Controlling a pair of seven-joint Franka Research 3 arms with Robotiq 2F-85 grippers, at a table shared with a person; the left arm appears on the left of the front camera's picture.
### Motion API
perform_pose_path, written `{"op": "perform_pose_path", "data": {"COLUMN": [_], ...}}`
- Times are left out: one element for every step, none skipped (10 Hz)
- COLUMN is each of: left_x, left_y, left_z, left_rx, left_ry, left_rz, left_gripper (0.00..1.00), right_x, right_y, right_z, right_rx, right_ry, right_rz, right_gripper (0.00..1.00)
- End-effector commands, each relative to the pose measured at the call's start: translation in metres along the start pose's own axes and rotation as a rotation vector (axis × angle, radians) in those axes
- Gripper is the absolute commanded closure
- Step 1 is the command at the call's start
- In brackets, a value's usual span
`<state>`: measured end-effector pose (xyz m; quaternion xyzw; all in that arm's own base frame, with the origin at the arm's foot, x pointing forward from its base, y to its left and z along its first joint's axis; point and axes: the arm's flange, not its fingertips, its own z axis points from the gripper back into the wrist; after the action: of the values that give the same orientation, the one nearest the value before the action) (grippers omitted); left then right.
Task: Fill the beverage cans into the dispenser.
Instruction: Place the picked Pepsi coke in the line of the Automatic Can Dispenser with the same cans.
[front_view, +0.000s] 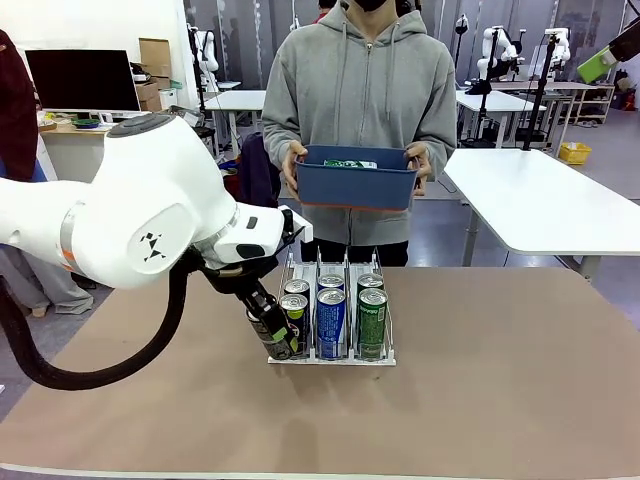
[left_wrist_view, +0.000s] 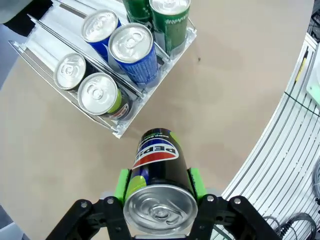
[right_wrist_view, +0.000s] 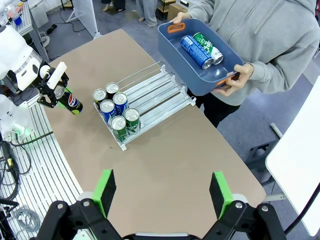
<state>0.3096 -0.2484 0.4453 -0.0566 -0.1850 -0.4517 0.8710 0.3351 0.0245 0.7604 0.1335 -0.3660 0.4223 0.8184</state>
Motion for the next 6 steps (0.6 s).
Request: {"op": "perform_pose_path", "data": {"left_x": [0.001,0.001,0.000,0.005,0.015,0.025], "left_y": [-0.002,-0.002,0.000,0.007,0.012,0.017], "left_z": [0.009,0.009,-0.001,0.001,-0.007,-0.014], "left_rx": [0.009,0.009,-0.001,0.051,0.061,0.103], "left_ry": [-0.019,-0.019,0.003,0.007,0.015,0.017], "left_rz": [0.012,0.012,-0.001,0.013,0.024,0.022], "left_gripper": [0.42,0.42,0.42,0.42,0.42,0.42], "right_x": [0.000,0.000,0.000,0.000,0.000,0.000], "right_y": [0.000,0.000,0.000,0.000,0.000,0.000], "right_z": [0.000,0.000,0.000,0.000,0.000,0.000], "right_rx": [0.001,0.001,0.001,0.001,0.001,0.001], "right_ry": [0.000,0.000,0.000,0.000,0.000,0.000], "right_rz": [0.000,0.000,0.000,0.000,0.000,0.000], "right_gripper": [0.00,0.00,0.00,0.00,0.00,0.00]}}
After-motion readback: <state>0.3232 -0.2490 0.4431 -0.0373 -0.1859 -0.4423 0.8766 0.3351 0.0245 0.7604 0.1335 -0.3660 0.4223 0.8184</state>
